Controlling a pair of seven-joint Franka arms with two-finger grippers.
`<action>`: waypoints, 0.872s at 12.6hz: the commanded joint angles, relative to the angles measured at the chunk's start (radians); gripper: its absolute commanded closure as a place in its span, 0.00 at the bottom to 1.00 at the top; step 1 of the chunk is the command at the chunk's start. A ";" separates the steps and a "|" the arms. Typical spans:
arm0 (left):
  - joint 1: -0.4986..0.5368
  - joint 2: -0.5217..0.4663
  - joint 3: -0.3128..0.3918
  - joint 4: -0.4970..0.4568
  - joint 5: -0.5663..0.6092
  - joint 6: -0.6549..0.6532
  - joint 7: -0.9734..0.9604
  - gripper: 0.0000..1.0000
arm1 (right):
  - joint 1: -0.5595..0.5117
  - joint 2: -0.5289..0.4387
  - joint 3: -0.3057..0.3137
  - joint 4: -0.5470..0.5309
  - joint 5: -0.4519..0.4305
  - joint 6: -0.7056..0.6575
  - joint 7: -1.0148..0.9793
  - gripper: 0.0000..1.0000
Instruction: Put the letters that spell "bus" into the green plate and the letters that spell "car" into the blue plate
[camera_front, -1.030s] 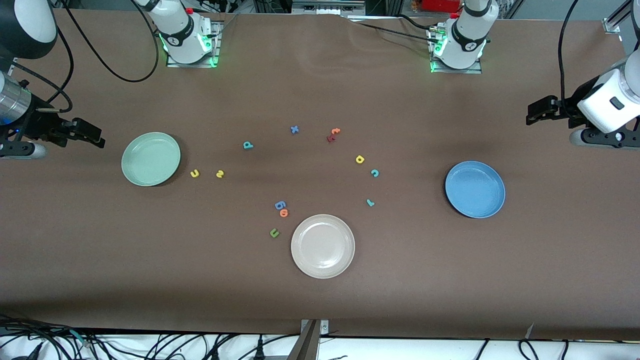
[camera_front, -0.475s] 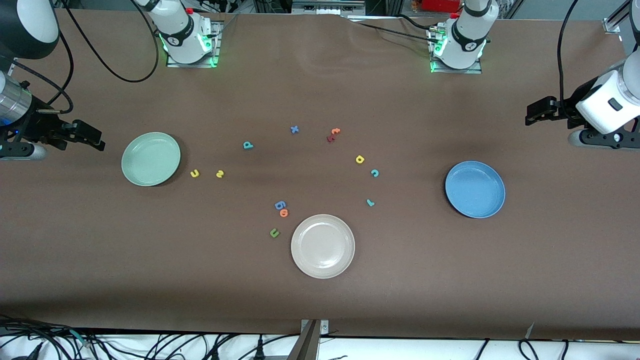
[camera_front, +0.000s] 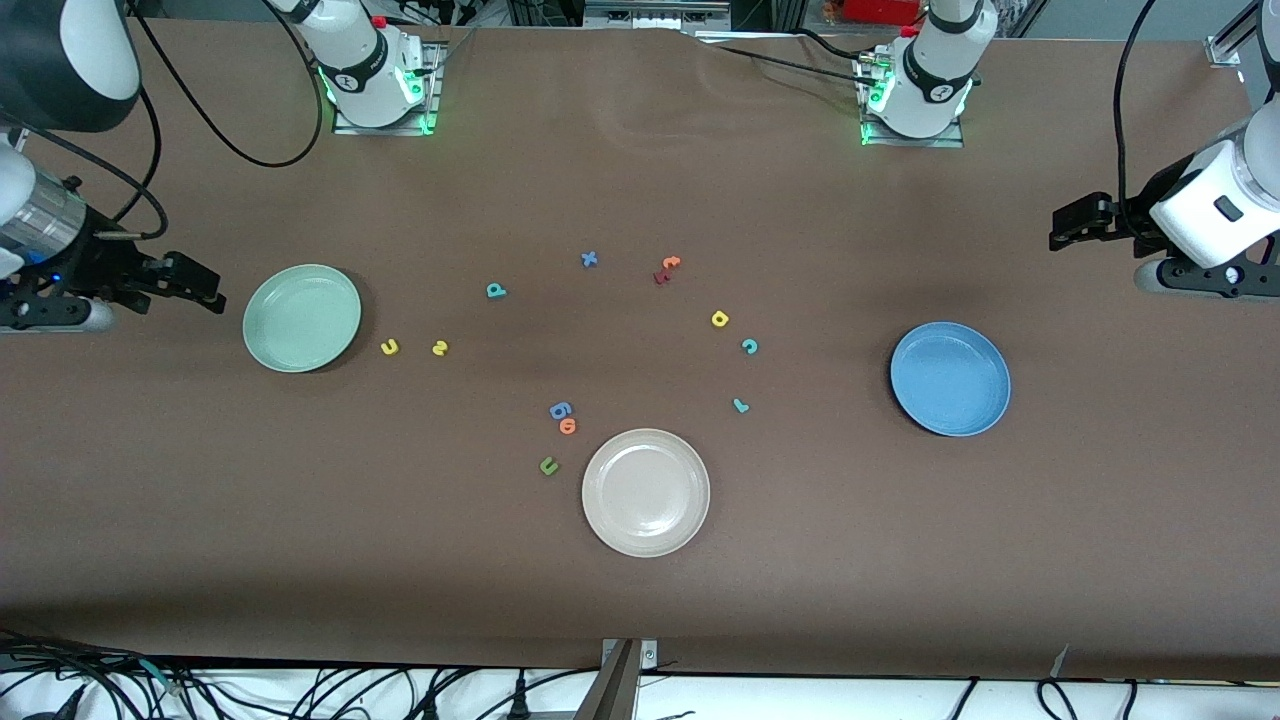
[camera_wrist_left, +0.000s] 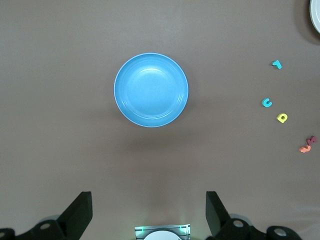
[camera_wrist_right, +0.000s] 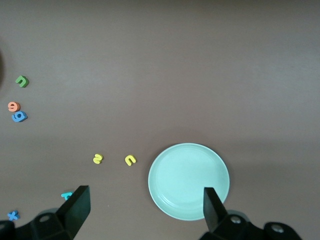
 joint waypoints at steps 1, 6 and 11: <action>-0.004 0.008 0.003 0.021 -0.009 -0.007 0.014 0.00 | 0.014 0.023 -0.007 0.007 0.013 0.021 -0.007 0.00; -0.004 0.008 0.003 0.021 -0.009 -0.007 0.014 0.00 | 0.017 0.017 -0.005 0.004 0.001 0.003 0.003 0.00; -0.004 0.010 0.003 0.021 -0.009 -0.007 0.014 0.00 | 0.020 0.019 -0.005 0.005 0.001 0.003 0.003 0.00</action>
